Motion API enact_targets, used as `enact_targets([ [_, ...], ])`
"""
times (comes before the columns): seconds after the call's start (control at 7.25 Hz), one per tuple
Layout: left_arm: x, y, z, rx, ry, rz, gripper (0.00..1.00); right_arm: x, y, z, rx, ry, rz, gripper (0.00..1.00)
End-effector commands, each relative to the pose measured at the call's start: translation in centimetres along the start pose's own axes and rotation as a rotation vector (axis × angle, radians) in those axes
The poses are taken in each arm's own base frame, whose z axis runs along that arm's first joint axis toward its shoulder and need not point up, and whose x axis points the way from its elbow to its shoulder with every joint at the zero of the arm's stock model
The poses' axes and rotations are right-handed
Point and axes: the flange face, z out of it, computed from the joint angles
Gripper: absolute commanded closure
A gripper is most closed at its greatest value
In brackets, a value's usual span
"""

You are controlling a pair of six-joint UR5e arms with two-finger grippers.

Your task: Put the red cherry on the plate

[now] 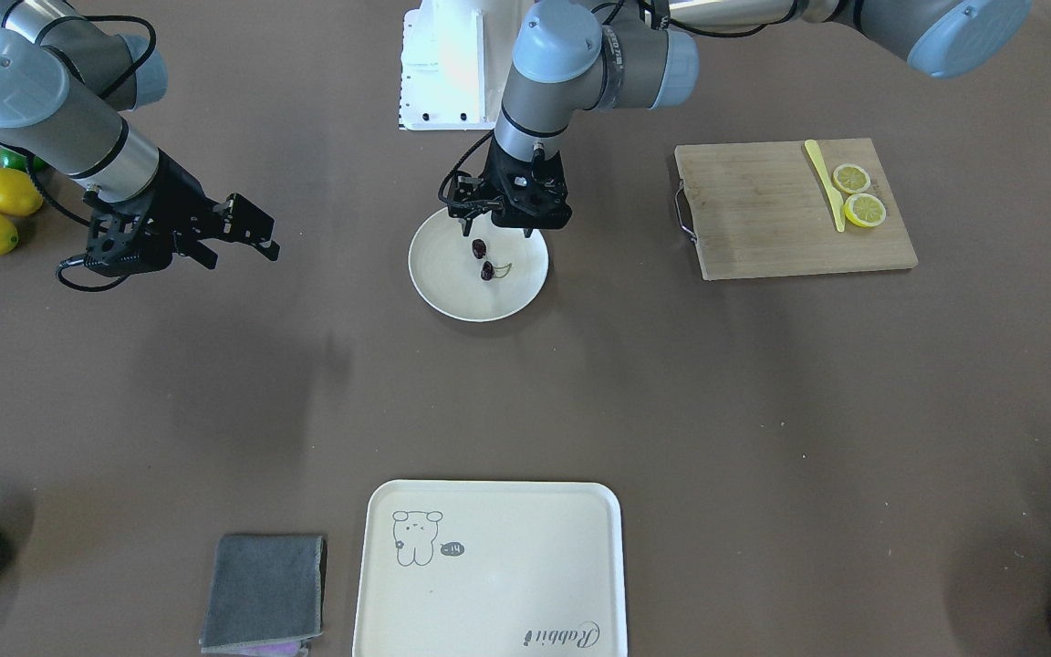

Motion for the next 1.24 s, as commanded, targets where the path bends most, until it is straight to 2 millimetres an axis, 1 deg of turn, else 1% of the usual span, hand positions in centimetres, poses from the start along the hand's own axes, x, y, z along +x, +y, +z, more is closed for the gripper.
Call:
enact_targets([
  [0.0,-1.5,-1.0,-4.0,0.016,0.003,-0.009,0.03,0.2,0.0,-0.4,0.002,-0.002,0.001,0.0],
  [0.14,-5.2,-3.0,-6.8,0.05,-0.027,0.042,0.03,1.6,-1.1,-1.5,0.026,0.009,0.009,0.0],
  [0.28,-9.5,-5.6,-8.1,0.086,-0.073,0.129,0.03,5.6,-1.9,-4.1,0.043,0.03,-0.028,0.0],
  [0.41,-15.1,-8.2,-9.5,0.098,-0.128,0.214,0.03,10.6,-2.7,-7.3,0.046,0.041,-0.08,0.0],
  [0.55,-21.9,-10.7,-11.3,0.079,-0.179,0.28,0.03,15.3,-3.2,-10.5,0.063,0.055,-0.125,0.0],
  [0.69,-29.1,-13.5,-13.8,0.061,-0.23,0.367,0.03,20.0,-3.1,-12.9,0.077,0.08,-0.169,0.0],
  [0.83,-35.9,-16.3,-17.0,0.055,-0.275,0.461,0.03,24.7,-2.0,-14.9,0.092,0.115,-0.198,0.0],
  [0.97,-44.3,-18.4,-20.5,0.025,-0.286,0.485,0.03,27.7,-1.2,-16.2,0.101,0.137,-0.218,0.0],
  [1.1,-50.6,-20.6,-22.8,-0.016,-0.243,0.545,0.02,29.2,-1.0,-16.6,0.102,0.142,-0.204,0.0],
])
